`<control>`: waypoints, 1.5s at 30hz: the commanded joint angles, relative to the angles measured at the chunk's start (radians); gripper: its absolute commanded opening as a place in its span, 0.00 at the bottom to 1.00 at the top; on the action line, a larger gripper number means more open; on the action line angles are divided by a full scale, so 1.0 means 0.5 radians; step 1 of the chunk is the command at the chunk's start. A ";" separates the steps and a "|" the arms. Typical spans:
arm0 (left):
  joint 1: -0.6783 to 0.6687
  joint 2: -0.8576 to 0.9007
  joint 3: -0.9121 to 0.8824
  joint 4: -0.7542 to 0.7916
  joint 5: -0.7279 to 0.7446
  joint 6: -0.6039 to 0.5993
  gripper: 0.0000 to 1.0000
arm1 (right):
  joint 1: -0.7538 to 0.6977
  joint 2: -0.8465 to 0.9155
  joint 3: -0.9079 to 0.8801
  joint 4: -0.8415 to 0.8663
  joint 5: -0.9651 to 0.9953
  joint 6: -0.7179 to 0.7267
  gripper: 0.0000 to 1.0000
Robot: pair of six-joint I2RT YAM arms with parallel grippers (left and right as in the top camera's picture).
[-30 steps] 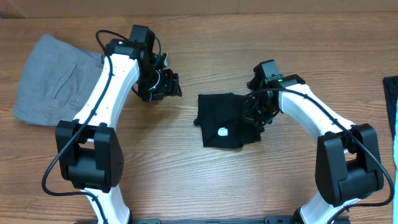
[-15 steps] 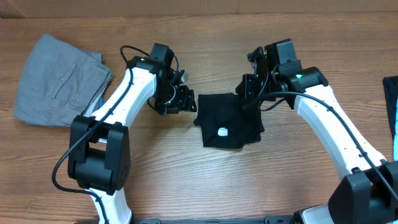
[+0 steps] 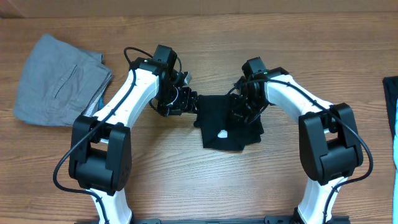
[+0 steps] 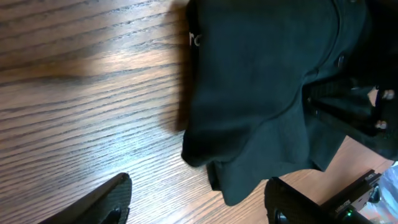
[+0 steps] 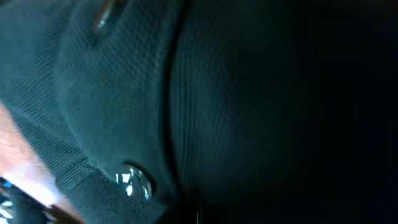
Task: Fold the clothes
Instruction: 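Grasp the black bundle's sides with both grippers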
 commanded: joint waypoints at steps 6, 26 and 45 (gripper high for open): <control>-0.027 -0.034 -0.156 0.106 0.031 -0.123 0.77 | -0.053 0.157 -0.047 -0.051 0.149 0.105 0.04; -0.313 -0.025 -0.786 1.135 0.275 -1.011 0.84 | -0.091 0.157 -0.047 -0.079 0.140 0.105 0.04; -0.358 0.132 -0.782 1.360 0.204 -1.022 0.15 | -0.090 0.151 -0.041 -0.121 0.142 0.096 0.04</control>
